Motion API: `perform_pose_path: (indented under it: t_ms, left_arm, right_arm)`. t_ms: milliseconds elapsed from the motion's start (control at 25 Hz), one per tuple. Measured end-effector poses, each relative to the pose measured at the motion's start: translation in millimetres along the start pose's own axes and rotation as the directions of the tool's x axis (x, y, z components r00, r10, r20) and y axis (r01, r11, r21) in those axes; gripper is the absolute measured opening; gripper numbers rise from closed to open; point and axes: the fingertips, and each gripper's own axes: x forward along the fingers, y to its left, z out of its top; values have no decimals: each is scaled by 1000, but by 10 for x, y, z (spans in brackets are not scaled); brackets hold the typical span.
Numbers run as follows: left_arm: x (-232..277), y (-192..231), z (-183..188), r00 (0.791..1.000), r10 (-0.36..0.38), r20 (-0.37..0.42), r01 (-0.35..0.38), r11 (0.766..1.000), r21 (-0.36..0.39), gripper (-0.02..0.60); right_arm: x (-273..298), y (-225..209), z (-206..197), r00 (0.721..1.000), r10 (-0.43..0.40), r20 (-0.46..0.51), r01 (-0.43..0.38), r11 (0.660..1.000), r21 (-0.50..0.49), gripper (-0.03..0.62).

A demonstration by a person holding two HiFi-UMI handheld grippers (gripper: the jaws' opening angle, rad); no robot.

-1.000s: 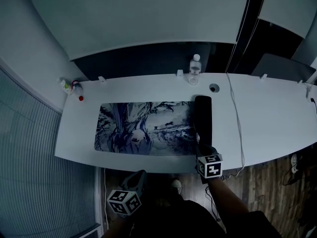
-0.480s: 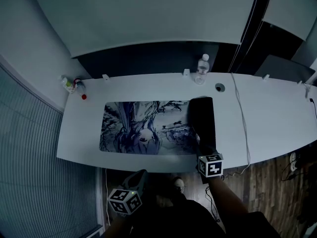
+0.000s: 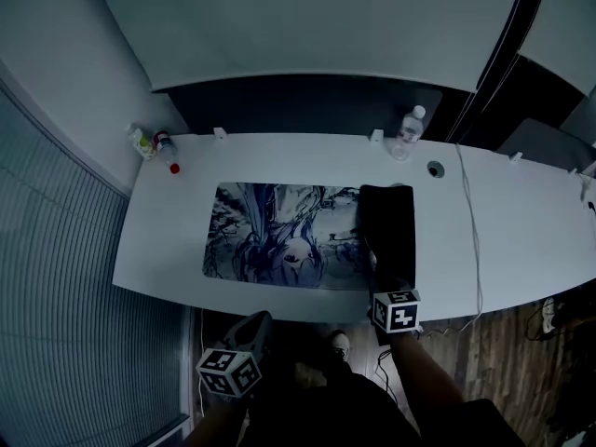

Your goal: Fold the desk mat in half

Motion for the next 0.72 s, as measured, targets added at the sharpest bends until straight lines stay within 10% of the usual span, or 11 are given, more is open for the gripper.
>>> perform_pose_path:
  t_ms: [720]
  left_arm:
    - [-211, 398, 130, 1000, -12, 8, 12, 1000, -10, 6]
  right_arm:
    - [194, 513, 114, 1000, 13, 1, -13, 1000, -3, 41]
